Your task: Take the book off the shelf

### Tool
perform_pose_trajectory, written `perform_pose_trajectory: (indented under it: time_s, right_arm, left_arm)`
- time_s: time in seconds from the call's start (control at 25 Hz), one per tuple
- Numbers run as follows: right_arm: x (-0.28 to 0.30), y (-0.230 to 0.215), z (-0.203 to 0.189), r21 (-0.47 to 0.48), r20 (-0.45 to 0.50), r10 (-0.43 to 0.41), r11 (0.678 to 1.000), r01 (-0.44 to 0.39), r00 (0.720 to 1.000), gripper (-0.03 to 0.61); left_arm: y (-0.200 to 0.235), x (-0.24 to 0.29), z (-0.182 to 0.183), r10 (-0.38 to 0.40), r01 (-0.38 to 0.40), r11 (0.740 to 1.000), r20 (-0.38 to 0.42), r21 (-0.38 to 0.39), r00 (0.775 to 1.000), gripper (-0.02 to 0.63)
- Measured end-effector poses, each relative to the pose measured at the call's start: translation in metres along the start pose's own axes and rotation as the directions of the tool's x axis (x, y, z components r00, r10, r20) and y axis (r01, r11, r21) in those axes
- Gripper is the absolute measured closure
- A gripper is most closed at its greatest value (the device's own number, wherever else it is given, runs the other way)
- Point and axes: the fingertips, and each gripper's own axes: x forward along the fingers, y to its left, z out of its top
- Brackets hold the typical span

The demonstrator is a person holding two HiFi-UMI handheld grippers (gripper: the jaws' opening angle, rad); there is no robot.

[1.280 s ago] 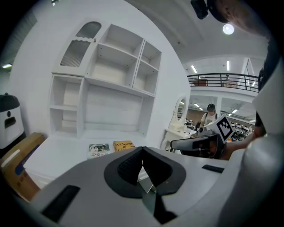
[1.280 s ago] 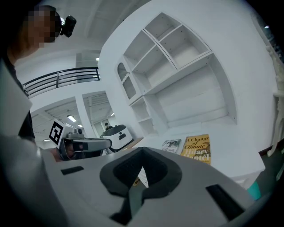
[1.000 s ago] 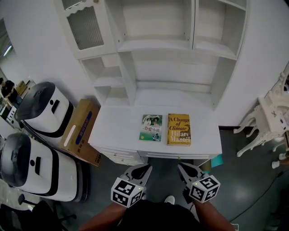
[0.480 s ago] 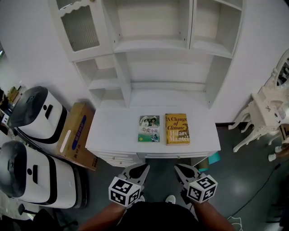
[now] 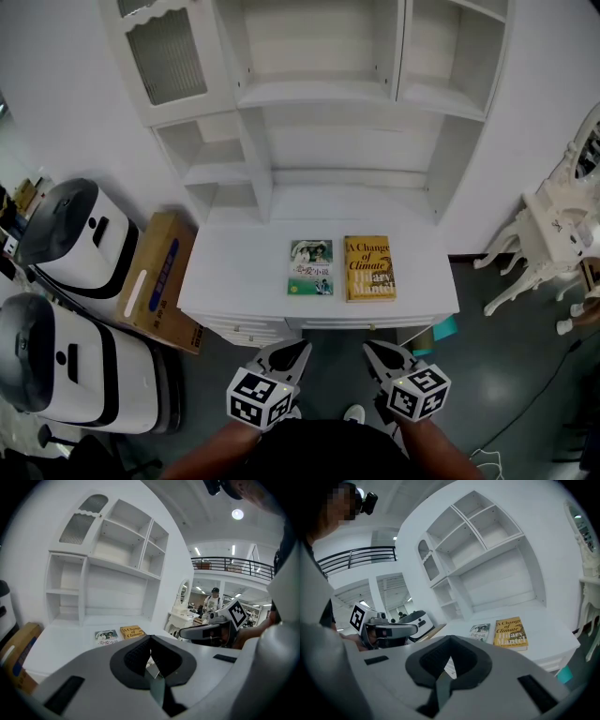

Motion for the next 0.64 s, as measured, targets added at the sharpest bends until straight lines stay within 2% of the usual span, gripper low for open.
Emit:
perform_pose_trajectory:
  time_s: [0.64]
  right_arm:
    - [-0.0010, -0.0029, -0.0016, 0.001, -0.009, 0.003, 1.000, -0.003, 1.000, 0.551]
  left_arm:
    - [-0.0014, 0.0013, 0.0026, 0.007, -0.007, 1.000, 0.009, -0.003, 1.000, 0.603]
